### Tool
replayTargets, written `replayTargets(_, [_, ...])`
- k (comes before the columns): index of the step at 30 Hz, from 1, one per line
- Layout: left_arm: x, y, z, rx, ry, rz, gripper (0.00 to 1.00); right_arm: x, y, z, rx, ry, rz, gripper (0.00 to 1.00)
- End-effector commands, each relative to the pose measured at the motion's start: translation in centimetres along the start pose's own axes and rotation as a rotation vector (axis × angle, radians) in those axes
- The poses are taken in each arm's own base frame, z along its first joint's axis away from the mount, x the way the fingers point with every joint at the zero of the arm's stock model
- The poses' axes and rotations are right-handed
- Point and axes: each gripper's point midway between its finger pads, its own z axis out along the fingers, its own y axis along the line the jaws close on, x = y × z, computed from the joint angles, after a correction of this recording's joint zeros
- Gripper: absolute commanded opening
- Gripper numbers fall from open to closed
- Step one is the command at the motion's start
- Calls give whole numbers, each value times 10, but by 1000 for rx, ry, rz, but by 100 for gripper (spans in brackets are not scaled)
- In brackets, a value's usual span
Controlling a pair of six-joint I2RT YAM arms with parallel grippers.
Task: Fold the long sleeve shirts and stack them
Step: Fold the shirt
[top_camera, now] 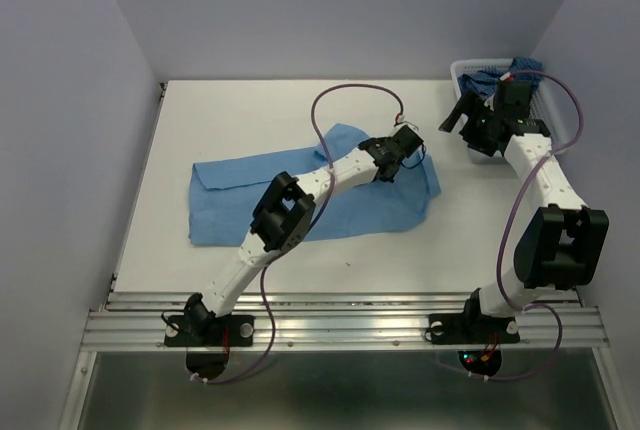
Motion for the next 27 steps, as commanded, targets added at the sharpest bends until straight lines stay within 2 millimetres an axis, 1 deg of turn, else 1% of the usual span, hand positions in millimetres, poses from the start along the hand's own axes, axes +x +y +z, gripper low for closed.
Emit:
replayTargets(1, [-71, 17, -56, 48, -161, -112, 13, -13, 13, -10, -56, -54, -29, 100])
replayTargets(2, [-81, 19, -70, 63, -186, -127, 13, -12, 14, -9, -62, -49, -29, 100])
replayTargets(4, [-87, 23, -83, 76, -199, -141, 13, -10, 14, -7, -64, -43, -29, 100])
replayTargets(5, [-95, 26, -97, 94, -218, -156, 12, -10, 15, -8, -69, -39, -31, 100])
replayTargets(6, [-96, 32, -103, 100, -212, -181, 8, -9, 15, -7, -72, -38, -34, 100])
replayTargets(7, [-96, 31, -109, 134, -203, -196, 7, -9, 15, -7, -75, -35, -34, 100])
replayTargets(8, [-97, 35, -115, 154, -201, -218, 2, -8, 16, -7, -79, -33, -35, 100])
replayTargets(9, [-99, 42, -129, 175, -203, -264, 0, -8, 18, -8, -94, -29, -41, 100])
replayTargets(10, [-100, 55, -130, 195, -196, -299, 0, -7, 19, -8, -99, -25, -43, 100])
replayTargets(11, [-96, 69, -142, 191, -197, -332, 0, -7, 22, -9, -113, -23, -47, 100])
replayTargets(13, [-92, 95, -150, 173, -197, -419, 0, -6, 24, -9, -126, -18, -48, 100])
replayTargets(14, [-90, 112, -157, 151, -205, -456, 0, -6, 25, -10, -132, -19, -50, 100])
replayTargets(15, [-83, 142, -166, 114, -223, -510, 0, -6, 27, -10, -142, -19, -53, 100])
replayTargets(16, [-78, 159, -170, 89, -230, -558, 0, -6, 28, -11, -147, -18, -54, 100])
replayTargets(17, [-66, 179, -182, 51, -244, -598, 0, -6, 30, -11, -159, -16, -58, 100])
replayTargets(18, [-61, 195, -187, 31, -251, -632, 0, -5, 30, -12, -163, -13, -59, 100])
replayTargets(19, [-53, 226, -188, -15, -251, -686, 0, -5, 31, -11, -168, -10, -60, 100])
replayTargets(20, [-50, 239, -203, -5, -271, -736, 0, -4, 32, -11, -172, -7, -61, 100])
replayTargets(21, [-29, 265, -197, -56, -242, -783, 0, -3, 33, -11, -181, -2, -60, 100])
replayTargets(22, [-19, 276, -197, -79, -235, -811, 0, -3, 34, -11, -186, -1, -62, 100])
replayTargets(23, [-3, 285, -200, -103, -221, -834, 0, -2, 34, -11, -190, 5, -61, 100])
replayTargets(24, [5, 294, -200, -122, -213, -855, 0, -2, 34, -10, -189, 7, -61, 100])
replayTargets(25, [16, 310, -199, -149, -202, -885, 0, -1, 35, -10, -193, 9, -61, 100])
replayTargets(26, [27, 313, -199, -150, -186, -896, 0, -1, 35, -10, -193, 12, -63, 100])
replayTargets(27, [32, 317, -198, -154, -181, -907, 0, 0, 34, -9, -192, 15, -61, 100])
